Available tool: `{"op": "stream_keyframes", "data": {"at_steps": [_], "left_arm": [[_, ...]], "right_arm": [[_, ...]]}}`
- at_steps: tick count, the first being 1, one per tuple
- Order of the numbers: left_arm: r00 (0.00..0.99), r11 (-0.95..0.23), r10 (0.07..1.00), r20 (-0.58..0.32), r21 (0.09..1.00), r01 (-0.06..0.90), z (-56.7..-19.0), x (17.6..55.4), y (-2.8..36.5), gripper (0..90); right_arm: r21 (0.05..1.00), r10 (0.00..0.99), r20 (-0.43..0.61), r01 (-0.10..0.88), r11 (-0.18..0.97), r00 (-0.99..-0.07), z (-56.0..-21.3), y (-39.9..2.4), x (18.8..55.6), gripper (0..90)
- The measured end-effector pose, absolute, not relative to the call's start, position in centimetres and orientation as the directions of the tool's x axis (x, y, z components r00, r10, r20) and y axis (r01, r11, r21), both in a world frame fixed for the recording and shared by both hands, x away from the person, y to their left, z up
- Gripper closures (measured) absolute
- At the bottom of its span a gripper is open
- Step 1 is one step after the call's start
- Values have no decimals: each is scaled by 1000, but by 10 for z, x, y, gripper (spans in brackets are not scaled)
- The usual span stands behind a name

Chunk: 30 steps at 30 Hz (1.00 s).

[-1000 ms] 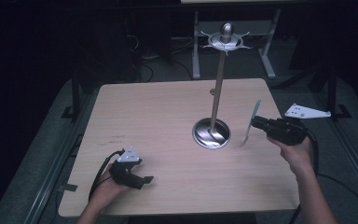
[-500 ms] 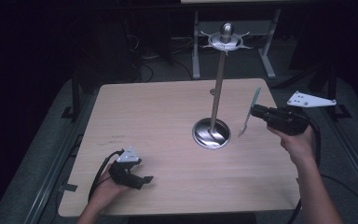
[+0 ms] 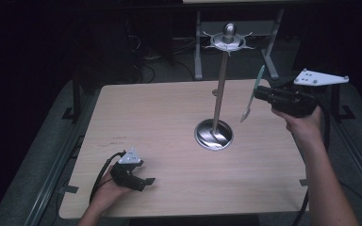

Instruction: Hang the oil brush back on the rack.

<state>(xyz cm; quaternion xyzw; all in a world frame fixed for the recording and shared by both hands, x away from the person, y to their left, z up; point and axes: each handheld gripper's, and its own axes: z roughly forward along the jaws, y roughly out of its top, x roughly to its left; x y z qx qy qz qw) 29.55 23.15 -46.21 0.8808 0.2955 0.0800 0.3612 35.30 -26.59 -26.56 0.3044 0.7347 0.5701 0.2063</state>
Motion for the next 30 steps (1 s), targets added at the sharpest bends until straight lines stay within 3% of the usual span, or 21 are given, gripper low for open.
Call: {"op": "stream_keyframes", "data": {"at_steps": [16, 30], "left_arm": [[814, -569, 577, -73, 679, 464, -462, 296, 232, 137], [814, -567, 576, -75, 680, 465, -463, 296, 232, 137]], "right_arm": [[971, 657, 18, 170, 169, -754, -231, -255, 362, 794], [966, 657, 7, 174, 189, -754, -222, -250, 370, 794]]}}
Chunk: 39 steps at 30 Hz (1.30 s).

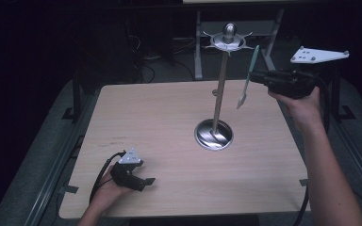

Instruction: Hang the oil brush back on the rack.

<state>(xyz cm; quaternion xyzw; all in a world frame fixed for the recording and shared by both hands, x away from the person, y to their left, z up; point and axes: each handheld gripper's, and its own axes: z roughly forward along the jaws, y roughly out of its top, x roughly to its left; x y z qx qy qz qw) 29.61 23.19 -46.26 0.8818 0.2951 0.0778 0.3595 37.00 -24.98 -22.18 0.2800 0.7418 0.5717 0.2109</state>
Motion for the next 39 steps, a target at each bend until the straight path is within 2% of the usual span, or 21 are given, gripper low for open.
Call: {"op": "stream_keyframes", "data": {"at_steps": [39], "left_arm": [[815, -572, 574, -78, 675, 466, -463, 296, 231, 137]], "right_arm": [[955, 650, -13, 184, 234, -759, -218, -240, 373, 793]]}}
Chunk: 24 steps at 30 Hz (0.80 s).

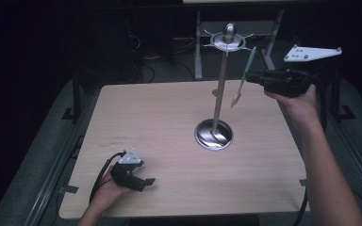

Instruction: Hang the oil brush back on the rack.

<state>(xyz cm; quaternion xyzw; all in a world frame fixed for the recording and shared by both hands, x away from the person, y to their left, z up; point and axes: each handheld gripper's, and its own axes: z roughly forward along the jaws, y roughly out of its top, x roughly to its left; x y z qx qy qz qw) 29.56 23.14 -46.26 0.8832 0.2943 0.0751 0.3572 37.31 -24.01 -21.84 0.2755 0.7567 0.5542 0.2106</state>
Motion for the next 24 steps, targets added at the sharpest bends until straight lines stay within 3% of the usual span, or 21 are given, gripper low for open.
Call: {"op": "stream_keyframes", "data": {"at_steps": [16, 24], "left_arm": [[820, -580, 568, -72, 672, 461, -463, 296, 231, 137], [820, -580, 568, -73, 671, 462, -463, 296, 231, 137]], "right_arm": [[953, 655, -12, 190, 236, -755, -220, -241, 372, 732], [950, 661, -15, 195, 242, -750, -224, -240, 368, 587]]}}
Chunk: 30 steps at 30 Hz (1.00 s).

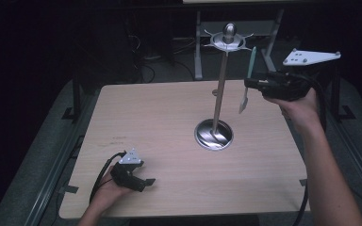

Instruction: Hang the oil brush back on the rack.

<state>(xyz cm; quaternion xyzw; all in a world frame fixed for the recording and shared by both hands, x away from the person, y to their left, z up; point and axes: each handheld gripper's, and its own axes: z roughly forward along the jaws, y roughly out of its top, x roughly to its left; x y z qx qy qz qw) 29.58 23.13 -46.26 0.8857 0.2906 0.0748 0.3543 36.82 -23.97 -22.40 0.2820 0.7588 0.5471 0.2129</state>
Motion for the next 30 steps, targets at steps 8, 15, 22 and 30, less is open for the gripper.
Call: {"op": "stream_keyframes", "data": {"at_steps": [8, 15, 22, 30], "left_arm": [[821, -582, 566, -75, 669, 462, -463, 296, 231, 137], [819, -578, 569, -79, 670, 466, -463, 295, 230, 137], [819, -578, 569, -78, 670, 465, -463, 296, 230, 137], [814, -569, 575, -79, 676, 468, -463, 296, 230, 137]], "right_arm": [[942, 684, -13, 221, 254, -729, -236, -245, 358, 464], [934, 693, 0, 248, 257, -721, -252, -253, 348, 426], [924, 709, 20, 284, 256, -705, -273, -258, 342, 397], [908, 718, 32, 320, 270, -695, -298, -262, 334, 353]]}}
